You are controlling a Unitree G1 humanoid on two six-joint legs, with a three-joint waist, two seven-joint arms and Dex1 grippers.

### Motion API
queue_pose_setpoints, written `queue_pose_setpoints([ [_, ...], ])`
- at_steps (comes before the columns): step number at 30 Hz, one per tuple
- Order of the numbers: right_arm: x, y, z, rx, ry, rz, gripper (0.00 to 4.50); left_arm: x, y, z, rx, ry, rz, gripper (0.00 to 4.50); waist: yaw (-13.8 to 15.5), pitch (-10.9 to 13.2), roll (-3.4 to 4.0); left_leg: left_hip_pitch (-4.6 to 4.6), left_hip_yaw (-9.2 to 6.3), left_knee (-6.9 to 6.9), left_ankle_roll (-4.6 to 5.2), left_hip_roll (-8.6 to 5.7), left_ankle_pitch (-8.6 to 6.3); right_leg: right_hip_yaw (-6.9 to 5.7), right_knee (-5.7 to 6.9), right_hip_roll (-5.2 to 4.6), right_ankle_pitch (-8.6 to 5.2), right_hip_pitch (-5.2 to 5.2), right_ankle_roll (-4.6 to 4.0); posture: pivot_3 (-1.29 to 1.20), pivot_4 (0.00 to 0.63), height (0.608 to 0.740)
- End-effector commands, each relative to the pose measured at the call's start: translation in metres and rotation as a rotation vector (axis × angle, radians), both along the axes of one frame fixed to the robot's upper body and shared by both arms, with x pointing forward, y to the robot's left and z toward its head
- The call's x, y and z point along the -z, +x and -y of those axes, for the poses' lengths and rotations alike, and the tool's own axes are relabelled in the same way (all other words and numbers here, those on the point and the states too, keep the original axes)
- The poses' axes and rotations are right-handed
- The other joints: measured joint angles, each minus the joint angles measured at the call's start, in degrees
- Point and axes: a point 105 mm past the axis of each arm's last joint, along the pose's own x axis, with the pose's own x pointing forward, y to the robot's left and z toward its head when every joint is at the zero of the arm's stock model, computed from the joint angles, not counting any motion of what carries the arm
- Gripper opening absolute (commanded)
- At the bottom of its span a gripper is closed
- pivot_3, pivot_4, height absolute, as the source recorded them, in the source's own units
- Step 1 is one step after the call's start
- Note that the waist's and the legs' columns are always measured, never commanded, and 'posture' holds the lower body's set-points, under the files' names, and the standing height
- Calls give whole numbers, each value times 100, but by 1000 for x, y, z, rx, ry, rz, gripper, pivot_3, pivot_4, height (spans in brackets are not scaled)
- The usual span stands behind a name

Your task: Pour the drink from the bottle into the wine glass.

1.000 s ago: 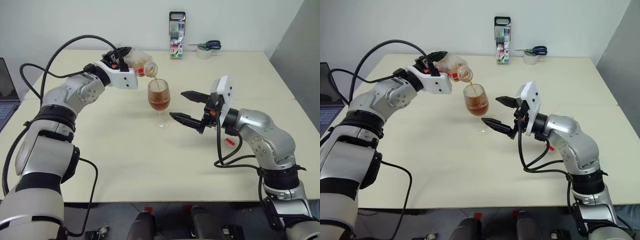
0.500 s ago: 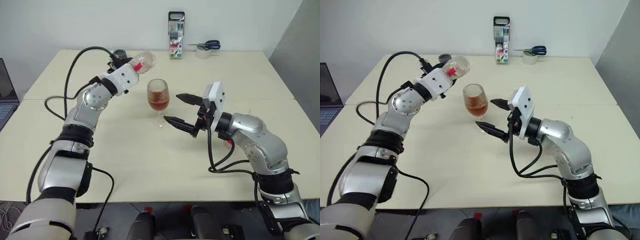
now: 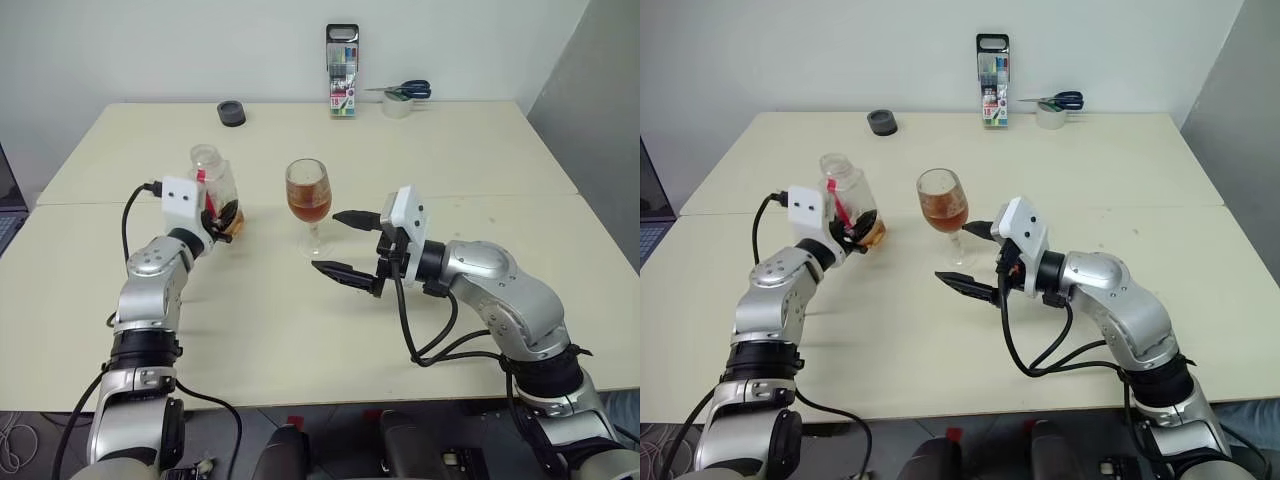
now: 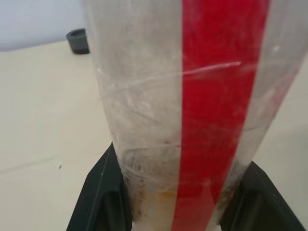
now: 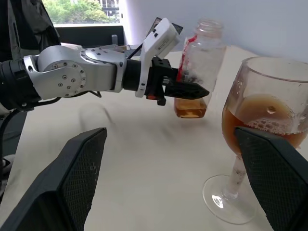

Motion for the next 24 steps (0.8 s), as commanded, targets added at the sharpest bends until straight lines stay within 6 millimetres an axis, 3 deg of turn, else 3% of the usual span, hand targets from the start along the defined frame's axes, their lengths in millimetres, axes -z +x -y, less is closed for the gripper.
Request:
queue_pose_setpoints([
  [1,-8,-6,-6,-19,4,45,4500,-9,-6,-6,-6,-16,63,1709,4,-1,-2,0,0,0,0,0,0,0,0,0,0,0,0,0,150,740],
  [4,-8,-6,-8,-19,4,44,4500,3,-8,-8,-6,-22,39,1709,18,-3,-5,0,1,0,0,-1,0,0,-1,-2,0,2,0,0,150,740],
  [11,-9,-5,-10,-19,4,42,4500,13,-10,-8,12,-51,35,4010,44,-7,-12,2,2,0,1,-1,-1,0,-3,-4,0,4,0,0,150,740],
  [13,-8,-6,-10,-18,2,40,4500,15,-11,-7,15,-49,36,4483,46,-8,-12,3,3,-1,1,-1,-1,0,-3,-3,0,4,0,0,150,740],
  [17,-1,-5,-9,-11,-23,37,4500,19,-14,-6,18,-28,35,4483,48,-8,-12,4,3,-1,1,-1,-1,0,-3,-4,0,5,0,0,150,740],
  [24,30,4,2,90,-62,32,4500,25,-25,-12,-13,8,39,4483,70,-13,-18,5,5,-2,3,-1,-2,1,-5,-4,0,7,0,0,150,740],
])
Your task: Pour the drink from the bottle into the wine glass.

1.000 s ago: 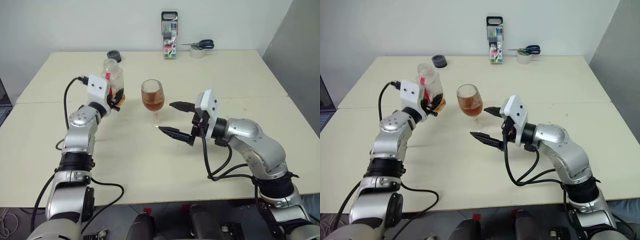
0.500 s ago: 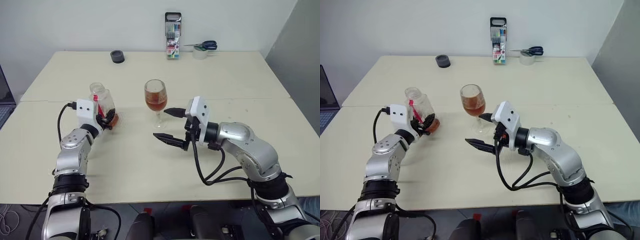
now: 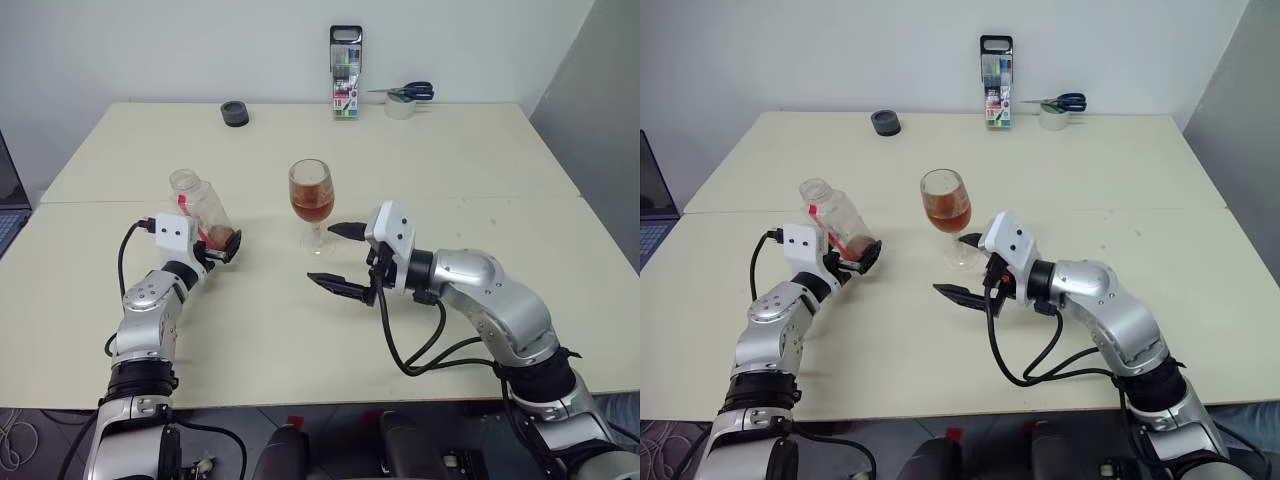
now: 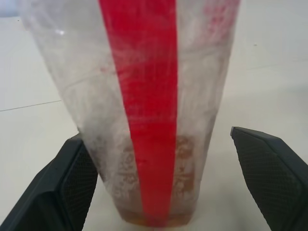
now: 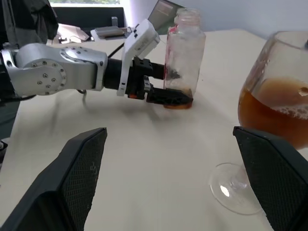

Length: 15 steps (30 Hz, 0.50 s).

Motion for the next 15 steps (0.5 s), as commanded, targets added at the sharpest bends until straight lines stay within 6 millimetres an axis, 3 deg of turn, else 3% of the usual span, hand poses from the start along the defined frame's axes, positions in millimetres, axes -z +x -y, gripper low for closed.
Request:
queue_pose_setpoints([
  [1,5,3,5,73,46,29,4500,-8,-9,-6,-34,42,36,4483,6,-1,-1,1,1,0,0,0,0,1,0,-1,0,0,0,0,150,740],
  [9,19,23,46,502,342,-7,4500,-3,-36,-6,-95,96,11,4483,74,-4,-4,4,2,-4,5,3,-3,8,1,0,0,0,0,0,150,740],
  [15,36,22,58,626,362,21,4500,0,-51,12,-45,68,27,4483,122,-10,-5,10,9,-5,17,1,-10,8,-4,-8,0,9,0,0,150,740],
])
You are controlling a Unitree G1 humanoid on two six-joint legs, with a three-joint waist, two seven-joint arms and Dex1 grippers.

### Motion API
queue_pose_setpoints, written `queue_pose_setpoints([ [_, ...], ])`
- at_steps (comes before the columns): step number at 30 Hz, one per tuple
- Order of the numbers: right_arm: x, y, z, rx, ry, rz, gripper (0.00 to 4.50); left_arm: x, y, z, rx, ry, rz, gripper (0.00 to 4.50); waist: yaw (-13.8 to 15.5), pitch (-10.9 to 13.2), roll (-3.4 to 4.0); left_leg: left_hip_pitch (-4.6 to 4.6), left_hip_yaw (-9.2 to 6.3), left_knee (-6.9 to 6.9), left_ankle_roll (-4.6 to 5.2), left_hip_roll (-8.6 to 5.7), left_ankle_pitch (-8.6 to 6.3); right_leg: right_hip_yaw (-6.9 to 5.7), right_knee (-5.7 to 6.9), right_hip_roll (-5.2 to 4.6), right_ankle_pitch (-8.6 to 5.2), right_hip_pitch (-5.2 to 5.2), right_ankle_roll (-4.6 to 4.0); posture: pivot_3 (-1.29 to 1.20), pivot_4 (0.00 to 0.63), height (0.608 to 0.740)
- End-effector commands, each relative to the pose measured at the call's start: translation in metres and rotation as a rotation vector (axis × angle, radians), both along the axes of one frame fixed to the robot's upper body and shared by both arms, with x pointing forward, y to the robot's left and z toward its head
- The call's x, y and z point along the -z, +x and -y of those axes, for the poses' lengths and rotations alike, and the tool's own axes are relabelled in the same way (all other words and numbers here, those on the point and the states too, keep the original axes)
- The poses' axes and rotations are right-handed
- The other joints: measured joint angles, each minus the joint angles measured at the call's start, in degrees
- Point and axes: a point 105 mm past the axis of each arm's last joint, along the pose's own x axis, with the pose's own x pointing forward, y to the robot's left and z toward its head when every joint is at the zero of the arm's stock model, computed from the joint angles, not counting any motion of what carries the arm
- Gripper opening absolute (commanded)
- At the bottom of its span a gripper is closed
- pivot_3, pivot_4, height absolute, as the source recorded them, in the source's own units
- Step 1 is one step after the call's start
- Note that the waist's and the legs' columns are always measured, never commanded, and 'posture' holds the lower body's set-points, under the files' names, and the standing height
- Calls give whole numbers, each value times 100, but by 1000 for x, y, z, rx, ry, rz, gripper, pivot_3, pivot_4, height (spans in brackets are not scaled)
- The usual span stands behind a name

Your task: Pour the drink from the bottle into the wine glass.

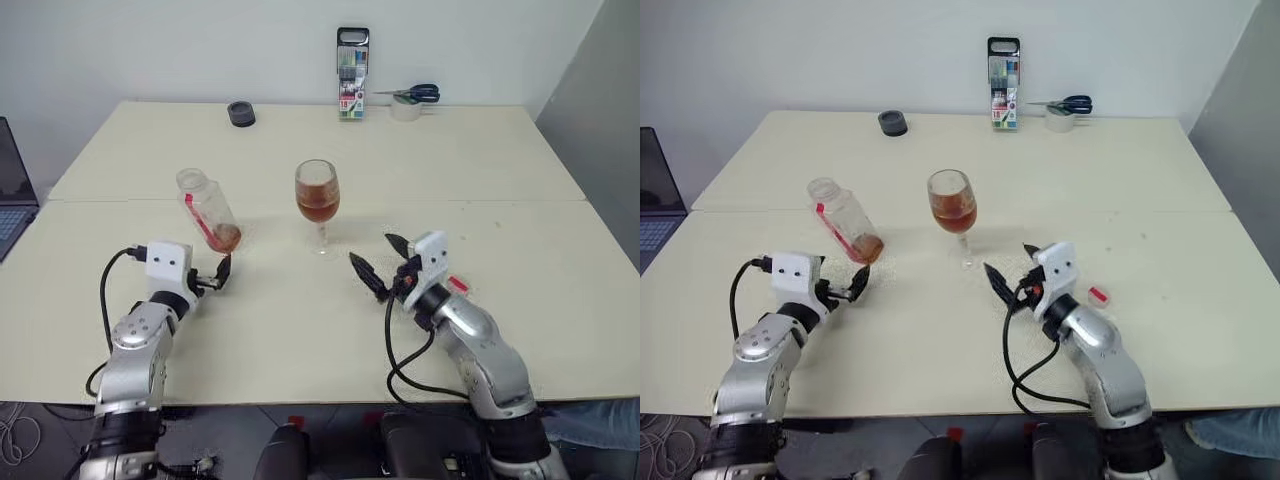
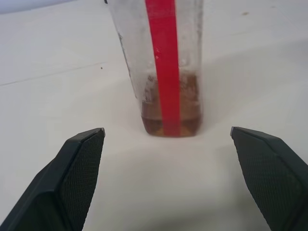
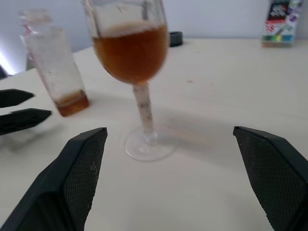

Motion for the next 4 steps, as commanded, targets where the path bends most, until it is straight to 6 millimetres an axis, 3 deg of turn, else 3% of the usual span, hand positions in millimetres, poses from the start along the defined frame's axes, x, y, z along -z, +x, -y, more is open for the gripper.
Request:
queue_pose_setpoints([
  [1,-8,0,8,76,12,78,4500,-14,-5,11,33,4,60,4483,8,0,0,9,2,-1,1,-1,-1,-1,1,1,0,7,0,0,150,740],
  [4,-4,0,9,105,21,76,4500,-15,-7,14,46,0,74,4483,7,0,0,36,4,-9,4,4,-2,-1,-4,12,-1,30,0,0,150,740],
])
